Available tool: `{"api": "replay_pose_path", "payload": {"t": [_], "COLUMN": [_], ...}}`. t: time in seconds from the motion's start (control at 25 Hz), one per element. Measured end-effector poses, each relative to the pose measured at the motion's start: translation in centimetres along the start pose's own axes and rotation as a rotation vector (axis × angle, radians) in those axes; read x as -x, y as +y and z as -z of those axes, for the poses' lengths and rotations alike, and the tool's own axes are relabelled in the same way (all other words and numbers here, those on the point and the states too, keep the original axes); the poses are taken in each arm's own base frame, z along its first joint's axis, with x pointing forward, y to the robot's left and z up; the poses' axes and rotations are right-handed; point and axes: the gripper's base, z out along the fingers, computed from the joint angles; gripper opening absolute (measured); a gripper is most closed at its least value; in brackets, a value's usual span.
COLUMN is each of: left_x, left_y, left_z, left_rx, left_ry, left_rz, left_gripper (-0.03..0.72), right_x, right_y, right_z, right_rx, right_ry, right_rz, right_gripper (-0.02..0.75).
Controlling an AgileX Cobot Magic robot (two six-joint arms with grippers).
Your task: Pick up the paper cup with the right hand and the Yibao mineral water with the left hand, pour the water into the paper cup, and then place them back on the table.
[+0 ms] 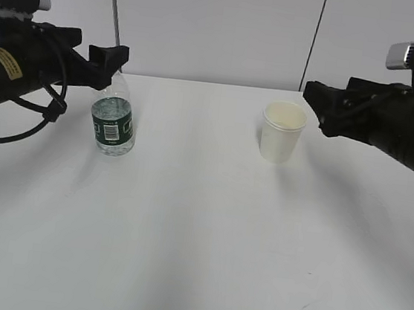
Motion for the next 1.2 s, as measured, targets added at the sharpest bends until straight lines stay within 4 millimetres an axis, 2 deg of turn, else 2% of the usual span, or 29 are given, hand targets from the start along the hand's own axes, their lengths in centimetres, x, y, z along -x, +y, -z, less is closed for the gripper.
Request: {"api": "replay_pose_path", "payload": {"t": [0.24, 0.48, 0.6, 0.92, 1.2], "left_x": [1.9, 3.4, 4.7, 8.6, 11.9], "left_y": [0.0, 0.7, 1.3, 3.0, 3.4], "left_z": [0.8, 1.0, 0.9, 0.9, 1.4], "left_rx": [0.028, 0.097, 0.146, 0.323, 0.476], "left_ry": [0.011, 0.103, 0.148, 0.323, 0.551], "left_rz": [0.013, 0.049, 0.07, 0.12, 0.217], "left_gripper": [0.594, 0.59, 0.59, 0.584, 0.577], "right_x": [2.3, 4.4, 5.6, 10.7, 16.3], "right_y": [-0.6, -1.7, -2.3, -3.6, -4.0], "right_z": [-1.1, -2.5, -2.9, -3.3, -1.7], "right_rx": [-0.045, -0.141, -0.2, -0.359, -0.492], "right_ry": [0.041, 0.163, 0.228, 0.363, 0.509], "right_rz": [0.007, -0.059, -0.093, -0.123, -0.185], "right_gripper": [0.594, 0.594, 0.594, 0.594, 0.594]}}
